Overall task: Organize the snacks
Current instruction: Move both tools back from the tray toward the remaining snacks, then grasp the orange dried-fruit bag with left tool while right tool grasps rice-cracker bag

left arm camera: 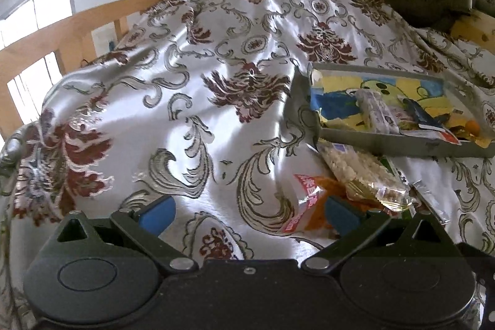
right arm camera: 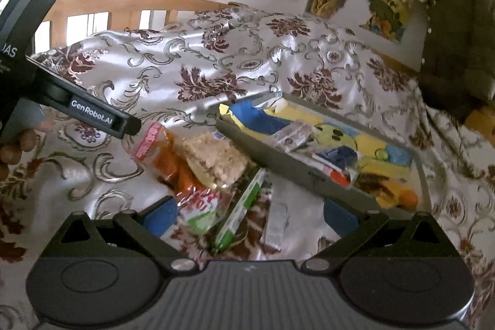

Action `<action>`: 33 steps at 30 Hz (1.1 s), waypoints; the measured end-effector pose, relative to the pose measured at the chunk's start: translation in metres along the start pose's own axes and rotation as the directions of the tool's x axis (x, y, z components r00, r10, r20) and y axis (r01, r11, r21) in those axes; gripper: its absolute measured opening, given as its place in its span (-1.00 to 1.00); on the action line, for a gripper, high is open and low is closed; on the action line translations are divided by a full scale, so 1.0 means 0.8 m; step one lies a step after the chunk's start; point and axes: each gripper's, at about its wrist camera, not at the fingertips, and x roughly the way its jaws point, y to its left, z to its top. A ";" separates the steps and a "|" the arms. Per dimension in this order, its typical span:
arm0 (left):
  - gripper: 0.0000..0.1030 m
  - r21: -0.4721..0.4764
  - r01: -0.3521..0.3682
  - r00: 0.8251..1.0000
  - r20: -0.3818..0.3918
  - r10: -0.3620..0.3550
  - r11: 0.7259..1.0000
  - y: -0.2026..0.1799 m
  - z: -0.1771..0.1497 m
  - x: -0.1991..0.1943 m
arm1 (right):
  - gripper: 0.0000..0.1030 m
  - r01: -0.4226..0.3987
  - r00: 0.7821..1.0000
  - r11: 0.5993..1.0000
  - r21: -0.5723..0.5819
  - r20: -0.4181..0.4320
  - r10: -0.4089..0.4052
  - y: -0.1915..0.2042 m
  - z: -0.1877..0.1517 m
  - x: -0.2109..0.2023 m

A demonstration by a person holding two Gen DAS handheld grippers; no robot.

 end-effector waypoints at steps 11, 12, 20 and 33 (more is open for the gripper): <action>0.99 0.032 0.051 0.999 -0.019 -0.050 0.998 -0.006 -0.001 0.025 | 1.00 0.036 0.999 0.999 -0.006 0.002 -0.036 -0.001 0.010 0.047; 0.99 0.032 0.056 0.998 -0.021 -0.055 0.998 -0.006 -0.001 0.027 | 1.00 0.036 0.999 0.999 -0.006 0.000 -0.036 -0.001 0.010 0.051; 0.99 0.046 0.124 0.992 -0.046 -0.122 0.991 -0.011 -0.004 0.041 | 0.99 0.032 0.999 0.999 -0.024 -0.011 -0.032 0.002 0.010 0.069; 0.98 0.090 0.204 0.976 -0.095 -0.195 0.975 -0.028 -0.012 0.066 | 0.87 0.061 0.998 0.983 -0.171 -0.009 -0.063 0.031 0.000 0.090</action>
